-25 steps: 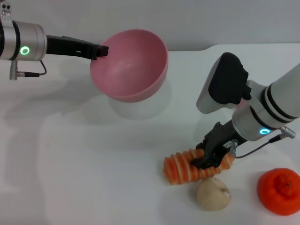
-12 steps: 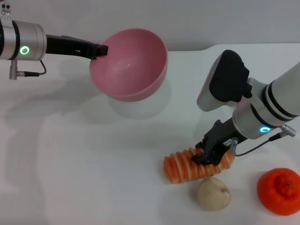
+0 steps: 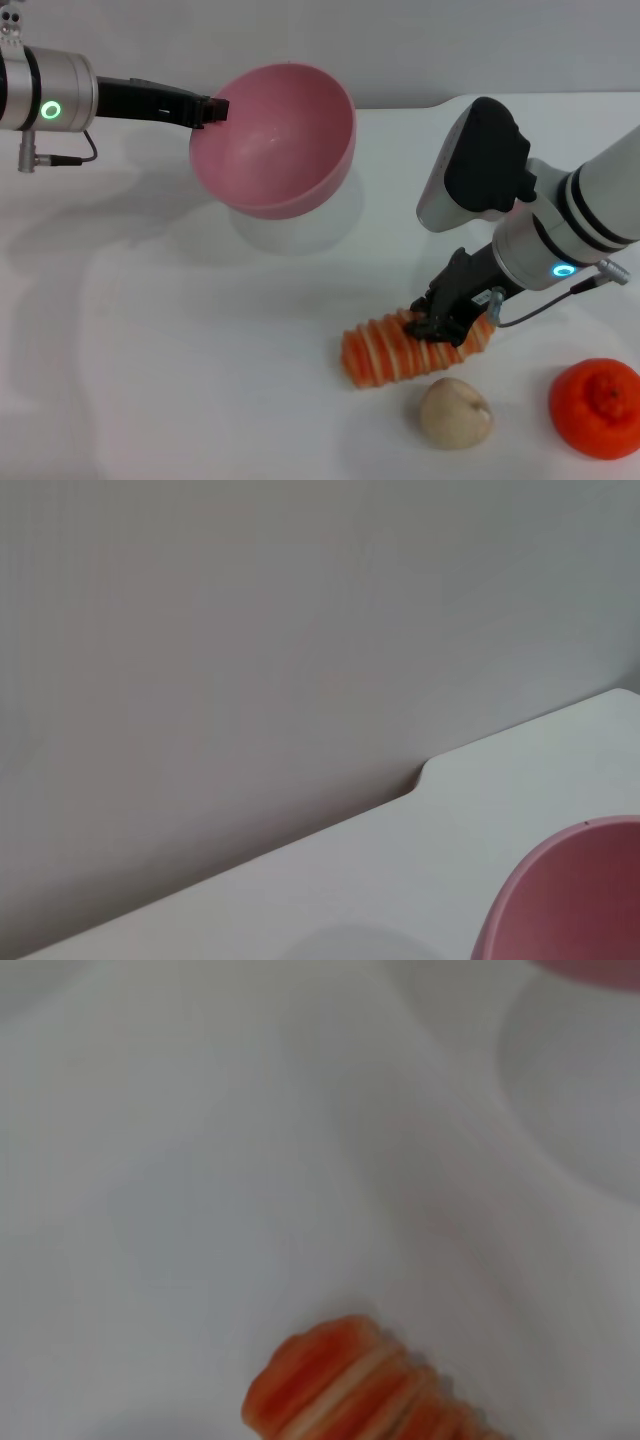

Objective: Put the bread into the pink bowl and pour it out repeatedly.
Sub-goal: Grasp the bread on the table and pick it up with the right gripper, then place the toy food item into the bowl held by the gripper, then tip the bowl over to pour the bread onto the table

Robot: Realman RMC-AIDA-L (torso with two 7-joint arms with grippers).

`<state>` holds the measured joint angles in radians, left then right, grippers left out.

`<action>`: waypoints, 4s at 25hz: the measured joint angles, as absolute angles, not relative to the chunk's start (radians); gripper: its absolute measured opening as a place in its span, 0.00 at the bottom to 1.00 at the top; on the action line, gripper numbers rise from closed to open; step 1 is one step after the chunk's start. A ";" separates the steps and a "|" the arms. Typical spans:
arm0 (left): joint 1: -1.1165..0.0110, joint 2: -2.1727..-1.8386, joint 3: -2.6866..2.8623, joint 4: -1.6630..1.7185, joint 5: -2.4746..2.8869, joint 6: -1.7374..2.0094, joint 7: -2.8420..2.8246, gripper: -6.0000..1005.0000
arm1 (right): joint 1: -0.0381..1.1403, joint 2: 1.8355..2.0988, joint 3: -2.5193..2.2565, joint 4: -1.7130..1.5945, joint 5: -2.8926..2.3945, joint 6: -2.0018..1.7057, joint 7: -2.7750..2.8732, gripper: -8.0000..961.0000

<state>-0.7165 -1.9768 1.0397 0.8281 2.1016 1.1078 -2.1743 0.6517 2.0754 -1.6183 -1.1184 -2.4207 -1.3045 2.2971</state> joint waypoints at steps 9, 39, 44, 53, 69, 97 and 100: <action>-0.711 -1.971 1.038 0.826 2.101 1.102 -2.174 0.13 | 0.574 2.074 -1.612 -1.398 -2.427 -1.417 2.330 0.21; -0.711 -2.022 1.074 0.831 2.103 1.151 -2.143 0.14 | 0.531 2.078 -1.467 -1.878 -2.321 -1.349 2.278 0.11; -0.717 -2.025 1.079 0.831 2.103 1.155 -2.143 0.14 | 0.536 2.078 -1.489 -1.817 -2.324 -1.294 2.276 0.11; -0.720 -2.028 1.089 0.831 2.103 1.153 -2.143 0.14 | 0.531 2.077 -1.491 -1.805 -2.326 -1.260 2.267 0.36; -0.724 -2.056 1.171 0.834 2.099 1.039 -2.101 0.14 | 0.339 2.091 -1.495 -1.693 -2.276 -0.632 2.197 0.57; -0.685 -2.071 1.856 0.922 1.713 0.397 -1.956 0.14 | 0.238 2.076 -1.817 -1.195 -2.237 0.592 2.401 0.57; -0.663 -2.072 1.953 0.964 1.652 0.295 -1.888 0.14 | 0.243 2.074 -1.816 -1.149 -2.238 0.644 2.450 0.57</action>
